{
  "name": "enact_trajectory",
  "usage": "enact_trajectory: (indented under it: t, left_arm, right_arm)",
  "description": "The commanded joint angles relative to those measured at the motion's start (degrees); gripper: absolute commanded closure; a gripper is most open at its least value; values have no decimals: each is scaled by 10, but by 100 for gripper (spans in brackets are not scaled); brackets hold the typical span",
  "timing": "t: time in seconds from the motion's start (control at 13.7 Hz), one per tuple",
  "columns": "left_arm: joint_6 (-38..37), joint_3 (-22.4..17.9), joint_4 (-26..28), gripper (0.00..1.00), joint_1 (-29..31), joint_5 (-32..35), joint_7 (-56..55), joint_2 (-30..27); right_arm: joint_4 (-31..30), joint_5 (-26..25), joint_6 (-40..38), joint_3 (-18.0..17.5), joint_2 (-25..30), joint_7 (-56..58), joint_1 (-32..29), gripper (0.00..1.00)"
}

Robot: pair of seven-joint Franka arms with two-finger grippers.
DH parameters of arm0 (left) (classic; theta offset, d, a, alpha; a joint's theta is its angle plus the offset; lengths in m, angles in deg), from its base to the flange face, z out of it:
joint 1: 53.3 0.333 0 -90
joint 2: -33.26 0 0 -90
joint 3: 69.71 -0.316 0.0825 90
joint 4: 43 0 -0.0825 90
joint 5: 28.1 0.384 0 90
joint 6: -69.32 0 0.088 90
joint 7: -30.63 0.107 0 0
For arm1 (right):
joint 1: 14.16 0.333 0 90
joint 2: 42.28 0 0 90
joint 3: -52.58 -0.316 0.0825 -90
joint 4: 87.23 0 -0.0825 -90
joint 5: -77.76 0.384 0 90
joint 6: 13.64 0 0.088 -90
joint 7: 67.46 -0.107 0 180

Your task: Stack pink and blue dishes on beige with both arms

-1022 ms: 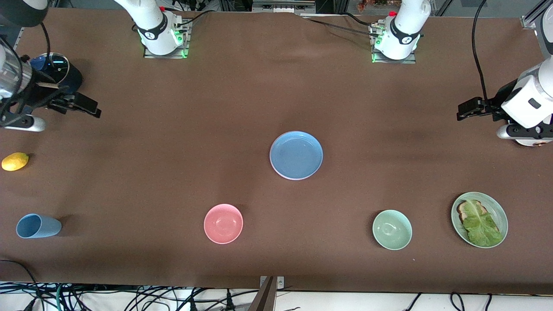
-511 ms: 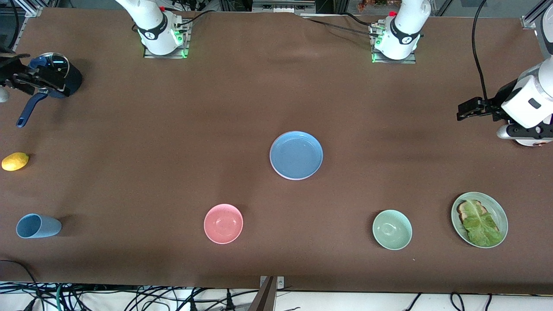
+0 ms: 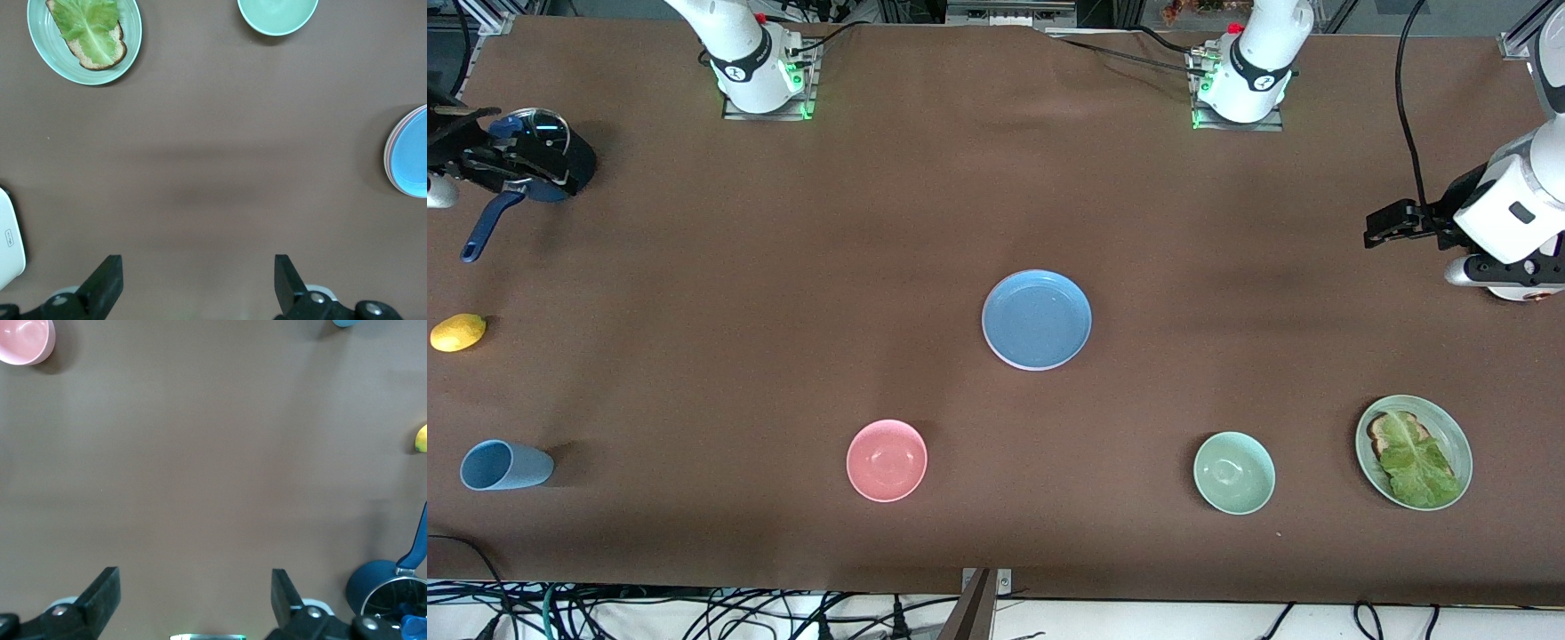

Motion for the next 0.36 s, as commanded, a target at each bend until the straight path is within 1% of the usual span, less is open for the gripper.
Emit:
enact_trajectory:
  t: [0.0,0.29]
  left_arm:
    - [-1,-2,-10,0,-1,-10,9,8]
    - [-1,-2,-10,0,0,-10,9,10]
  right_arm:
    - [7,-9,-5,-10,1,6,-13,0]
    - [9,-7,-6,-8,-7,7,-15,0]
